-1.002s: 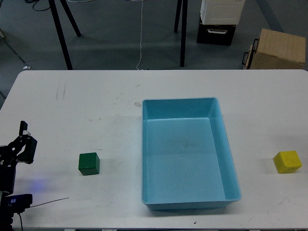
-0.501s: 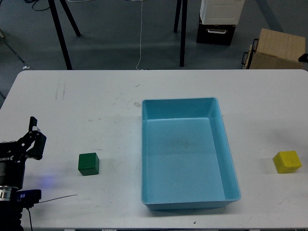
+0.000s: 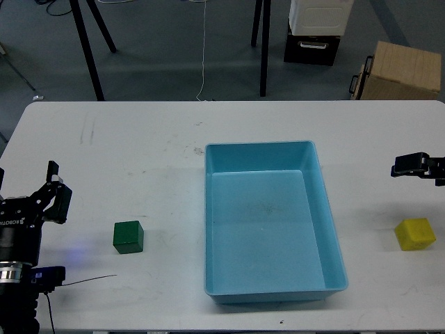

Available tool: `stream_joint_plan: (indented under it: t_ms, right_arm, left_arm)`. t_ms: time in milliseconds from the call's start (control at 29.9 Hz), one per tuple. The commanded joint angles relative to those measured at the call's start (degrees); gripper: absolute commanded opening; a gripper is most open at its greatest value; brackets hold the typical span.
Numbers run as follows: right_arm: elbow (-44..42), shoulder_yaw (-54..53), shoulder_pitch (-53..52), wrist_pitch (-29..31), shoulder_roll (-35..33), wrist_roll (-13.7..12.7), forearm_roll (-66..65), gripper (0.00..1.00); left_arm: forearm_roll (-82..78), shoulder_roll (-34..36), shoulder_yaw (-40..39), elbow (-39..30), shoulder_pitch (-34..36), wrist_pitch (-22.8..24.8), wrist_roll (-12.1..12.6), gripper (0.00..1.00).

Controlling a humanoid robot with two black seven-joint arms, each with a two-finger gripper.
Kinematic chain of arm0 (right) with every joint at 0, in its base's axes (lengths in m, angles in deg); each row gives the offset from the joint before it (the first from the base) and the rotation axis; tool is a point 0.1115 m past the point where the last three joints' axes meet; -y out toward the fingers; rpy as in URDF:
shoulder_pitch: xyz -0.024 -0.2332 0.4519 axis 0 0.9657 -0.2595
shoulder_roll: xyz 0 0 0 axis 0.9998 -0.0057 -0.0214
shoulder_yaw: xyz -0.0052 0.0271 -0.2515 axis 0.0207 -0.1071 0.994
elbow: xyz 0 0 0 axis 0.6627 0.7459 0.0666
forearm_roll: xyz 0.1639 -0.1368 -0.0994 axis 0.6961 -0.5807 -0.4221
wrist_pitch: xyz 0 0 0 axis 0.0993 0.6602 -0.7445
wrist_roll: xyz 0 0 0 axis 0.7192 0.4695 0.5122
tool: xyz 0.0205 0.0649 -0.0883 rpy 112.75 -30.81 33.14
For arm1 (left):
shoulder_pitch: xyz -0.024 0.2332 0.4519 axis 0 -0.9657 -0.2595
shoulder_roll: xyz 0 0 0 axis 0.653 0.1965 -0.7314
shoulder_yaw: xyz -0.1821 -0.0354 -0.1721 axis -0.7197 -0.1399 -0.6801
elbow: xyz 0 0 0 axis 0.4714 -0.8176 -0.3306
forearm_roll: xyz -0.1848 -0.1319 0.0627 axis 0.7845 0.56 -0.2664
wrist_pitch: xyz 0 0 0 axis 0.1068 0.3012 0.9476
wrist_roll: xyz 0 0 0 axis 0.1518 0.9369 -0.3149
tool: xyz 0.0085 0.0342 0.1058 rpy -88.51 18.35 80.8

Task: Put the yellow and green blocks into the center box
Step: 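Lower the right gripper onto the yellow cube and close it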

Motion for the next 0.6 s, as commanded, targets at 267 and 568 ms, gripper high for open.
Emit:
stream_joint_plan:
  t_ms: [267, 568]
  right_arm:
    - [-0.2, 4.3, 3.1, 0.0, 2.8, -1.0, -7.9, 1.00]
    - [-0.7, 4.3, 7.3, 0.0, 3.4, -1.0, -9.2, 1.00]
  left_arm:
    - [-0.1, 0.0, 0.2, 0.3, -0.2, 0.0, -0.1, 1.00]
    - [-0.2, -1.1, 1.3, 0.4, 0.2, 0.0, -0.1, 1.00]
